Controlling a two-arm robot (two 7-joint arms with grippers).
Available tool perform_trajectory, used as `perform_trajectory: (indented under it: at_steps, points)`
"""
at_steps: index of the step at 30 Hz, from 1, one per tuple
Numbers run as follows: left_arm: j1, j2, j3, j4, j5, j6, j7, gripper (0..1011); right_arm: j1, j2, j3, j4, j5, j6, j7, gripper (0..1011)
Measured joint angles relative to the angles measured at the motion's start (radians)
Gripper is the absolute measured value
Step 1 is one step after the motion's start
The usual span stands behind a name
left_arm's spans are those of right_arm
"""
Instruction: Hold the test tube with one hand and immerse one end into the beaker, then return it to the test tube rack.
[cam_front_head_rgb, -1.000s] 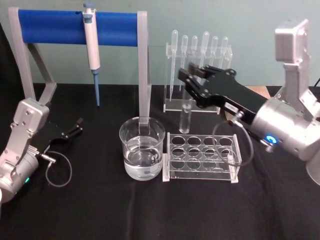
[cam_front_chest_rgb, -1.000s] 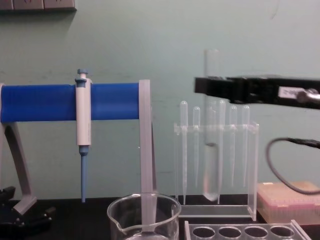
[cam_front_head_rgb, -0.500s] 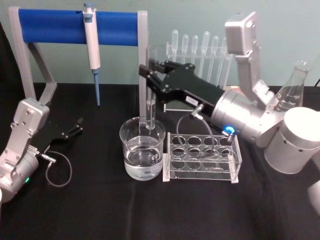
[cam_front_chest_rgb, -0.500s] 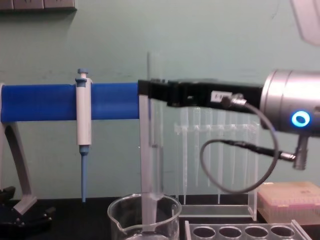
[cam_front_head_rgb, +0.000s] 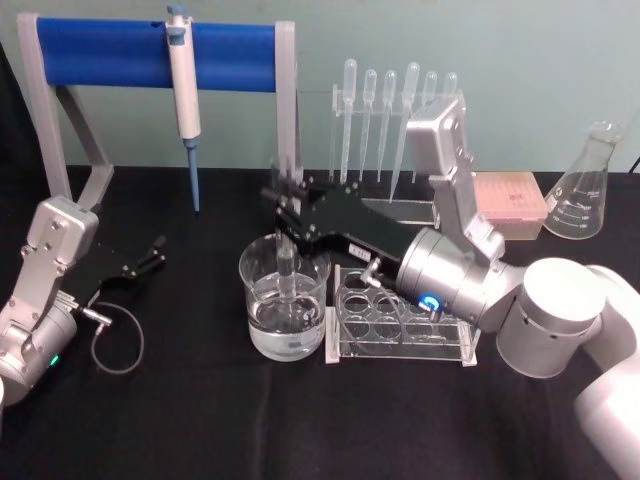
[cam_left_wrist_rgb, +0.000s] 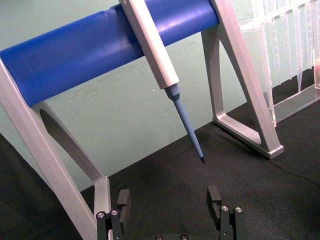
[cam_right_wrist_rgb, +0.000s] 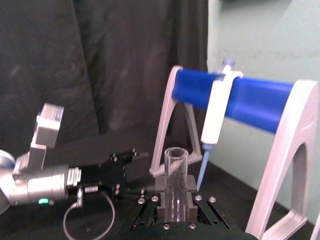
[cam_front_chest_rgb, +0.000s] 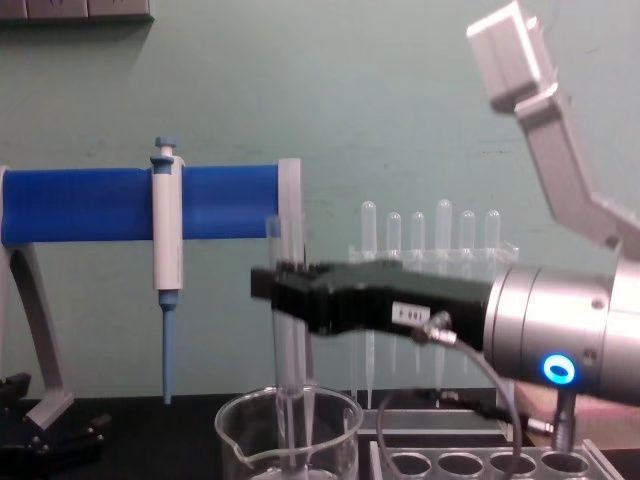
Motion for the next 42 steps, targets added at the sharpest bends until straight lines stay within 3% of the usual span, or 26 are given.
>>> perform_trajectory:
  at_steps: [11,42]
  points:
    - [0.000,0.000,0.000,0.000,0.000,0.000,0.000,1000,-0.024,-0.017,-0.010,0.053,-0.028,-0.018,0.009,224]
    - [0.000,0.000,0.000,0.000,0.000,0.000,0.000,1000,-0.035,-0.021,-0.001,0.049,-0.037,-0.012,0.000,224]
